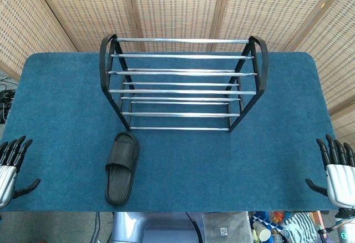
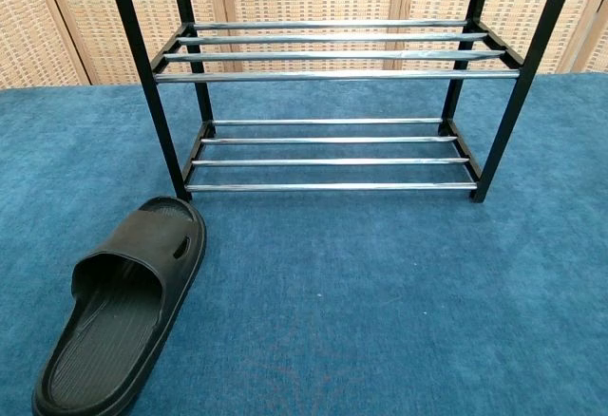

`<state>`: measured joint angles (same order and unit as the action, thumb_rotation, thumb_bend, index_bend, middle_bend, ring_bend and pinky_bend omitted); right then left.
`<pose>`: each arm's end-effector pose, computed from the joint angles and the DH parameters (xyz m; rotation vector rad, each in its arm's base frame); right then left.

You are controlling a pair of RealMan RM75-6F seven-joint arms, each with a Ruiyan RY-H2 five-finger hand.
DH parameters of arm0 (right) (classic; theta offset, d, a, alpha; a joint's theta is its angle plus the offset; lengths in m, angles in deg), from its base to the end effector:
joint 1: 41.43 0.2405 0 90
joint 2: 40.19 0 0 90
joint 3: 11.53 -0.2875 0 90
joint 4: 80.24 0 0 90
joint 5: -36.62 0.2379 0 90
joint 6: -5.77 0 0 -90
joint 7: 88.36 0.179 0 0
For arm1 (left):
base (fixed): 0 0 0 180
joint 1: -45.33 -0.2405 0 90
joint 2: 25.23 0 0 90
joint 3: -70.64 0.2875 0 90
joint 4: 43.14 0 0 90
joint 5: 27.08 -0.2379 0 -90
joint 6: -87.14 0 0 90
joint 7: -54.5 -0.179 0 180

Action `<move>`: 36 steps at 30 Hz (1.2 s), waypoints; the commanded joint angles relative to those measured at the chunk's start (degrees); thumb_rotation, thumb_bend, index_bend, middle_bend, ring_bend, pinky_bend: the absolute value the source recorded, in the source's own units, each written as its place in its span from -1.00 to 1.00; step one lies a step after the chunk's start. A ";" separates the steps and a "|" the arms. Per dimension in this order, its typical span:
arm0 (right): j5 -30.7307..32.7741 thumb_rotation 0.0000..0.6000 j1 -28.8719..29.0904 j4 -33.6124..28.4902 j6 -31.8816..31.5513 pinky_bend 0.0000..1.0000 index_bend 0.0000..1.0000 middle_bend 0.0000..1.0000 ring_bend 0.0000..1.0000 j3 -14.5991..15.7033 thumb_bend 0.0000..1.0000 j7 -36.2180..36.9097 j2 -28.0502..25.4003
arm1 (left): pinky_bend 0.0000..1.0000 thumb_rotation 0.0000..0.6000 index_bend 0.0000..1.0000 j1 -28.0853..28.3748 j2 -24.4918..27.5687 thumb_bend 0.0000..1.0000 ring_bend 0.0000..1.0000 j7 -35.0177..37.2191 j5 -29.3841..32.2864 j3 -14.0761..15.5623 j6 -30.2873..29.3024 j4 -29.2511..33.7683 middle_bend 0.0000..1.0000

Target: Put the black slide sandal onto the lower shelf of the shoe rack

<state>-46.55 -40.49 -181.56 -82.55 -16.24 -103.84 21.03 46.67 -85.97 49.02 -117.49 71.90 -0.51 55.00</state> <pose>-0.3345 -0.2025 0.1669 1.3224 -0.7858 0.7533 -0.3357 0.1814 0.1484 -1.4485 -0.8896 -0.8438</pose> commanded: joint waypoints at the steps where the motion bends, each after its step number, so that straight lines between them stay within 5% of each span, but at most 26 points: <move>1: 0.00 1.00 -0.01 0.01 -0.03 -1.00 -1.00 -1.00 -1.00 -0.01 -1.00 0.15 -0.01 | -1.00 1.00 -1.00 0.04 -0.01 -0.58 -1.00 0.02 -0.14 0.10 0.12 -0.07 -1.00; 11: 0.07 1.00 0.02 0.04 -0.21 -1.00 -1.00 -1.00 -1.00 -0.15 -1.00 0.10 0.13 | -1.00 1.00 -1.00 0.43 1.03 -0.56 -1.00 1.89 -2.32 1.38 1.04 0.51 -1.00; 23: 2.03 1.00 0.26 0.42 -0.06 -1.00 -1.00 -1.00 -1.00 -1.19 -1.00 0.14 0.24 | -1.00 1.00 -1.00 12.43 1.34 -0.58 -1.00 -1.82 -27.09 6.00 10.39 -8.51 -1.00; 30: 3.94 1.00 0.92 1.01 0.90 -1.00 -1.00 -1.00 -1.00 -1.80 -1.00 -1.78 1.23 | -1.00 1.00 -1.00 23.63 -4.23 -0.65 -1.00 3.52 -42.96 7.74 10.62 -20.12 -1.00; 36: 5.97 1.00 1.45 1.83 1.81 -1.00 -1.00 -1.00 -1.00 -2.49 -1.00 -2.35 1.91 | -1.00 1.00 -1.00 32.15 -9.33 -0.64 -1.00 7.08 -50.08 8.72 11.54 -29.57 -1.00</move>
<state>-40.82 -39.17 -179.93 -80.88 -18.55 -106.15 22.80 74.86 -92.43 53.38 -164.90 79.58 10.07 29.61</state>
